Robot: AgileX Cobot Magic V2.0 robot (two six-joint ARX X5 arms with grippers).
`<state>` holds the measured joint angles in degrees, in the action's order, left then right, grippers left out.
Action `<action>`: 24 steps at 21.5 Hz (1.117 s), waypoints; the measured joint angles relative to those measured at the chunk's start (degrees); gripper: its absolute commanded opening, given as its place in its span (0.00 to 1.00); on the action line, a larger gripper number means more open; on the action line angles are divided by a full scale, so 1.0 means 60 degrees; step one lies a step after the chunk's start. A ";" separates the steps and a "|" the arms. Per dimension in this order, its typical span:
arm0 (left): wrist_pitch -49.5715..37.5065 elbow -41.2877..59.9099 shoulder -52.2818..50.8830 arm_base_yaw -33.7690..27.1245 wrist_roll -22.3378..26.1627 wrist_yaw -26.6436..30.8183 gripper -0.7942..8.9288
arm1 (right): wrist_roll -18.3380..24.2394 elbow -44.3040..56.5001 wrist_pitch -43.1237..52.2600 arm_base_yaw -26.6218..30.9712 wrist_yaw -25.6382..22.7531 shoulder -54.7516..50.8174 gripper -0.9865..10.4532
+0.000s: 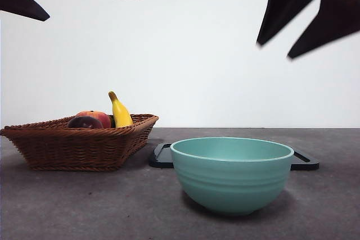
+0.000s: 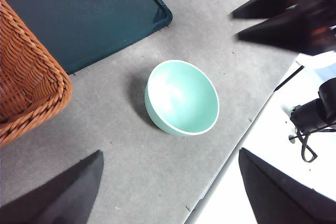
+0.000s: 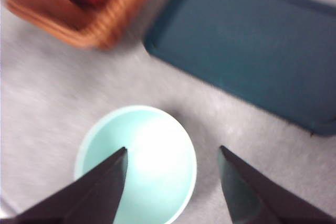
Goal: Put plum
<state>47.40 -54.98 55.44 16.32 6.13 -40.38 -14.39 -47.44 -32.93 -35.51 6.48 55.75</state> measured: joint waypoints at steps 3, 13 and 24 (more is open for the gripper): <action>0.0025 -0.0004 0.0000 0.0000 0.0000 0.0000 0.50 | 0.0004 -0.0015 -0.0590 -0.0004 0.0328 -0.0969 0.33; 0.0033 -0.0004 0.0004 0.0000 0.0000 0.0000 0.50 | 0.0113 -0.0015 -0.2397 -0.0004 0.2167 -0.2131 0.33; 0.0033 -0.0004 0.0000 0.0000 0.0000 0.0000 0.46 | 0.0117 -0.0015 -0.2393 -0.0004 0.2167 -0.2127 0.32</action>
<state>47.59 -55.00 55.44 16.32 6.13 -40.38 -13.69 -47.53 -47.29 -35.53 19.49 42.98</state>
